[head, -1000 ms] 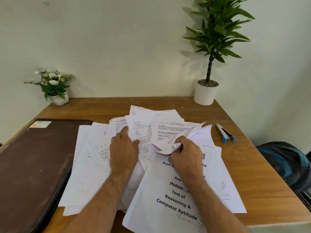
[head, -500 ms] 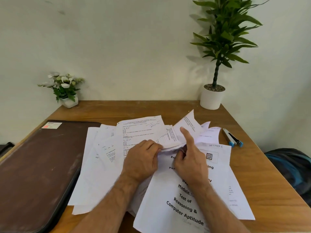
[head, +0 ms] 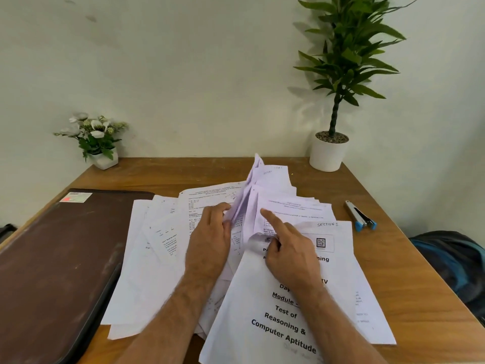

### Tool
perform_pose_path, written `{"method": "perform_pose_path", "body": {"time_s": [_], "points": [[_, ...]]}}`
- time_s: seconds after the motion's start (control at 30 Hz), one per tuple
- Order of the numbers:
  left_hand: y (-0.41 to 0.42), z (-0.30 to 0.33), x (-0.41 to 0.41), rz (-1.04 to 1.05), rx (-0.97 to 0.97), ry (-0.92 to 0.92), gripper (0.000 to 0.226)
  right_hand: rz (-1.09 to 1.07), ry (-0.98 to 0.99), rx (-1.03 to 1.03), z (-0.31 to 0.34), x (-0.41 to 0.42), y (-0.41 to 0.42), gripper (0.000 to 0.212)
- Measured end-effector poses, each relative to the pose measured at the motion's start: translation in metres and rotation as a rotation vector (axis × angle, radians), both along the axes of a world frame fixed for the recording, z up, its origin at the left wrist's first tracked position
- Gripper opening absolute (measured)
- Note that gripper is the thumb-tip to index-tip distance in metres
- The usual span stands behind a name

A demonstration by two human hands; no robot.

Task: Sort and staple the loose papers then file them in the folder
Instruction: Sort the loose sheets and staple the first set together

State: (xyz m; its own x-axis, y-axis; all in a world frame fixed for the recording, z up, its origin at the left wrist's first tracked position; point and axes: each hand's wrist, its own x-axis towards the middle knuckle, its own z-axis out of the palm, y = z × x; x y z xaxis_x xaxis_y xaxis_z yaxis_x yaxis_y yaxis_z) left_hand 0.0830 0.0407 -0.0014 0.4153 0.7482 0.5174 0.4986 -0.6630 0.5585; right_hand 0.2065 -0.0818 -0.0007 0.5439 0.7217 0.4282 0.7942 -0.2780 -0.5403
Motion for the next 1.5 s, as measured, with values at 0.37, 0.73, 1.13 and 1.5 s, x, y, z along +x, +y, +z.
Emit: {"method": "perform_pose_path", "body": {"time_s": [0.37, 0.73, 1.13, 1.5], "points": [[0.011, -0.017, 0.003, -0.168, 0.245, 0.146, 0.043, -0.011, 0.104, 0.033, 0.002, 0.001, -0.001, 0.084], [0.015, -0.023, -0.001, -0.344, 0.253, 0.111, 0.028, -0.158, -0.037, 0.229, -0.005, 0.003, 0.0, 0.032], [0.011, -0.008, -0.005, -0.219, -0.147, -0.008, 0.038, -0.165, 0.008, 0.258, -0.005, 0.007, -0.001, 0.033], [-0.003, 0.003, 0.0, -0.045, -0.177, 0.04, 0.043, -0.144, 0.036, 0.281, -0.007, 0.007, -0.002, 0.034]]}}
